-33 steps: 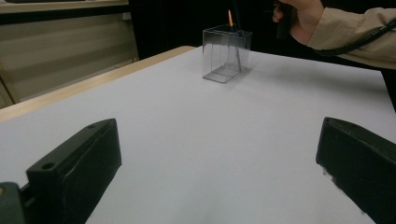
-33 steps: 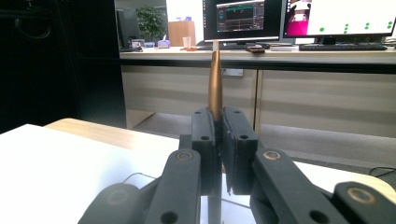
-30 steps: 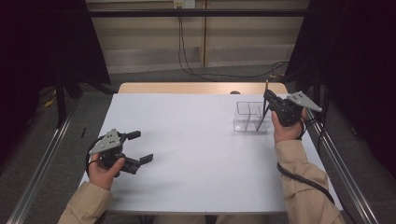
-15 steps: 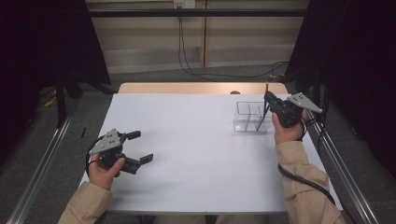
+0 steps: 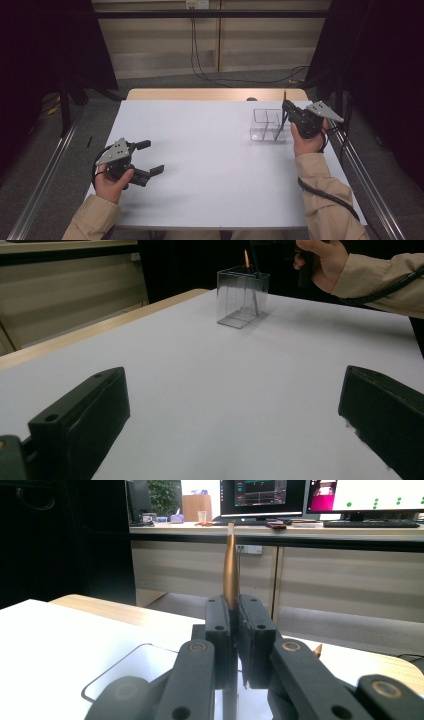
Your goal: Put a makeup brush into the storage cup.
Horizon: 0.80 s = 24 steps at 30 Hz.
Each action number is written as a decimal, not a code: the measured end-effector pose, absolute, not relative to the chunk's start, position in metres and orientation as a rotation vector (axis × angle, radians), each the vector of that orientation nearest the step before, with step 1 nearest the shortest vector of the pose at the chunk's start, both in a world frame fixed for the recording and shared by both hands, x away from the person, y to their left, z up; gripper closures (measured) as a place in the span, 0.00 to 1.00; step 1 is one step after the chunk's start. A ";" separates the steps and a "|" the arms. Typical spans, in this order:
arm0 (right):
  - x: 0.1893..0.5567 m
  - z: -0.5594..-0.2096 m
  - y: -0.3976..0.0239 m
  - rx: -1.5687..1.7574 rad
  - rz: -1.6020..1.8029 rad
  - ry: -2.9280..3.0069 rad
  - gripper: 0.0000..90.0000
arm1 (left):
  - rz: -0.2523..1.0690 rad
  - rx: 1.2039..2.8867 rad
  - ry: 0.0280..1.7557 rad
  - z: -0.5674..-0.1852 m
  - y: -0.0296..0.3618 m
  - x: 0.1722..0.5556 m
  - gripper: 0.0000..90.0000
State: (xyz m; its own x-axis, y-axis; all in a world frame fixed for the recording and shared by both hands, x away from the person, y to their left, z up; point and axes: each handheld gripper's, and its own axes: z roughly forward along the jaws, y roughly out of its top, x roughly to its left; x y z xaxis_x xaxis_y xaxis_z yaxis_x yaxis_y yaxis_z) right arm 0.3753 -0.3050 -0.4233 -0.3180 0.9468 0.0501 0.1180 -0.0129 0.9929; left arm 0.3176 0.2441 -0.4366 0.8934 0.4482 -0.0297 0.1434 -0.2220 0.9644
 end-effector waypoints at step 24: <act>0.371 -0.424 -0.310 1.151 1.409 1.533 0.92 | 0.297 1.792 0.449 -0.436 0.243 0.318 0.00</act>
